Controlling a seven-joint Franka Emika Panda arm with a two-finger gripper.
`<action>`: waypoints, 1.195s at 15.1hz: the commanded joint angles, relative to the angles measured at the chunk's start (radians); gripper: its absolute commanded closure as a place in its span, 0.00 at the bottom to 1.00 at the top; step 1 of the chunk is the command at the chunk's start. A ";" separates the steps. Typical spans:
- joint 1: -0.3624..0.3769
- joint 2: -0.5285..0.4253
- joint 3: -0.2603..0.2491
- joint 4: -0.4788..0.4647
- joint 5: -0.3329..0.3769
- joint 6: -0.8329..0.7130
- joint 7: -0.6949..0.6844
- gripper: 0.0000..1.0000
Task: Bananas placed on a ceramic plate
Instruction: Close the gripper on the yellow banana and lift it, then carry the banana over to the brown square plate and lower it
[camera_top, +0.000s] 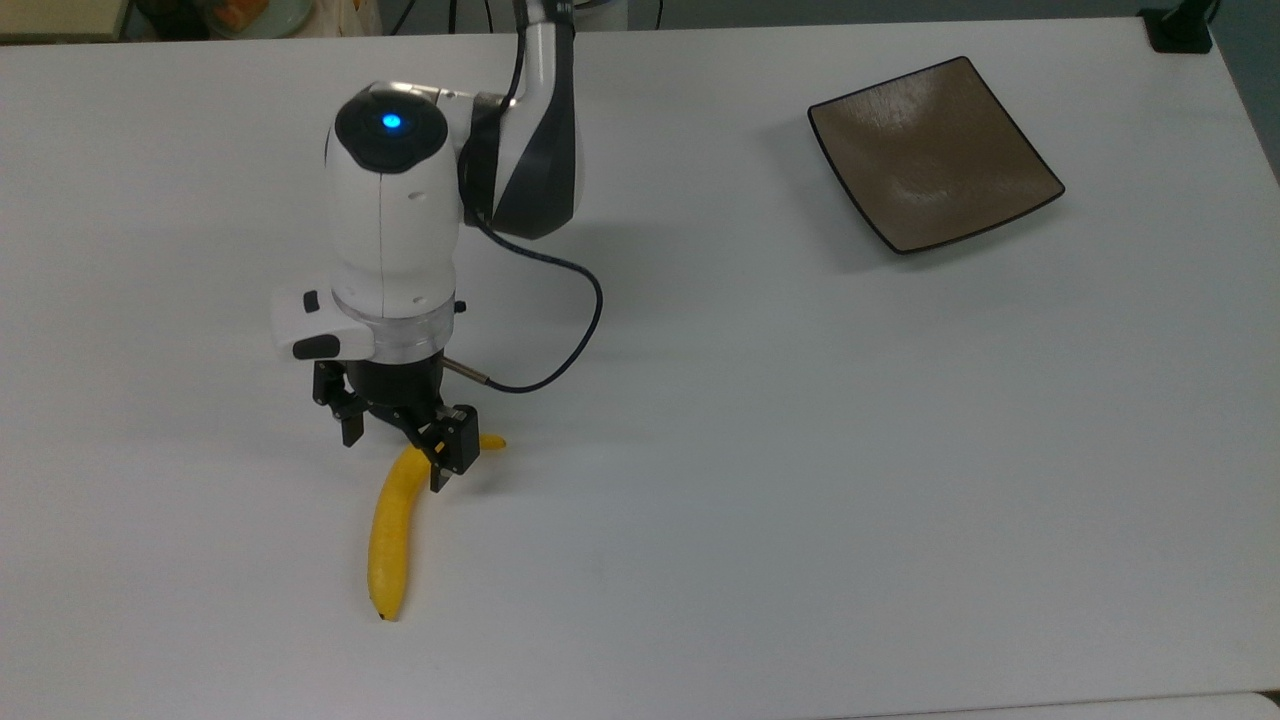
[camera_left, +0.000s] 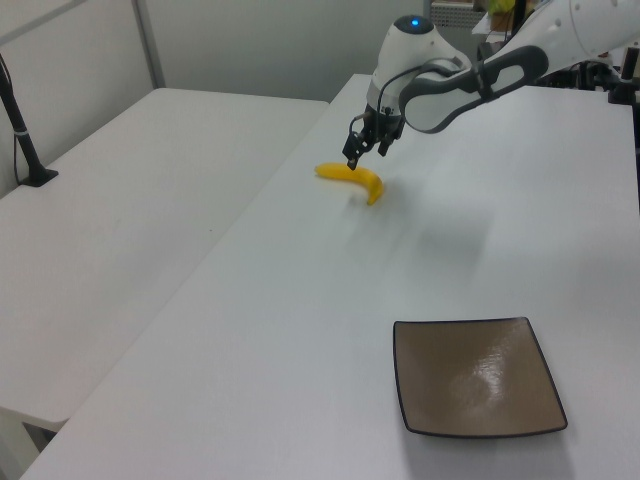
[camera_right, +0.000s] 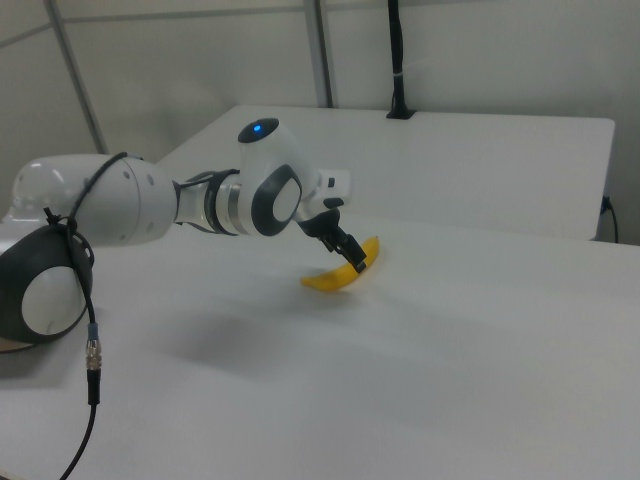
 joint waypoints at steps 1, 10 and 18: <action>0.005 0.050 -0.013 0.030 -0.029 0.050 0.024 0.00; 0.005 0.064 -0.011 0.032 -0.034 0.052 0.025 0.74; -0.007 -0.072 0.001 0.004 -0.018 -0.114 -0.072 0.74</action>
